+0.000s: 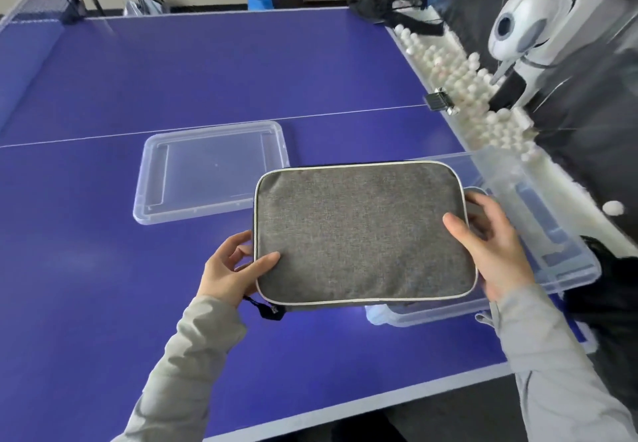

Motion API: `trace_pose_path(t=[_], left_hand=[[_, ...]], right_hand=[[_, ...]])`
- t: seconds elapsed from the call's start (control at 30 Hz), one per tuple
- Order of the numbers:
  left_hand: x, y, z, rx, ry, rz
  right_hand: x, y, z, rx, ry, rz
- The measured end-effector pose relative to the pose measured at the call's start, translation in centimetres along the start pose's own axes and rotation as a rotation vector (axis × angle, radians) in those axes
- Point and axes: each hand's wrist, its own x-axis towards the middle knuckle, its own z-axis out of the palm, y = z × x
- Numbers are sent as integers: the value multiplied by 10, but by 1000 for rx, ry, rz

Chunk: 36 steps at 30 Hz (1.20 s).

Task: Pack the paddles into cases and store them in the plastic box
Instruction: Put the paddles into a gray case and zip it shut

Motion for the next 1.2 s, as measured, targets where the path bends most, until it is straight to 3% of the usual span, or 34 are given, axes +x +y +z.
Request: trace_pose_path(t=[0.3, 0.47, 0.7, 1.03, 1.2], left_hand=[[13, -10, 170, 45, -28, 74], [20, -34, 220, 75, 16, 23], [32, -58, 251, 94, 89, -61], [52, -96, 252, 254, 133, -234], [57, -103, 251, 235, 134, -241]], right_hand=[[76, 5, -145, -91, 38, 57], [115, 32, -176, -171, -84, 110], [140, 67, -163, -406, -199, 156], [133, 88, -163, -387, -208, 155], [127, 90, -163, -381, -206, 141]])
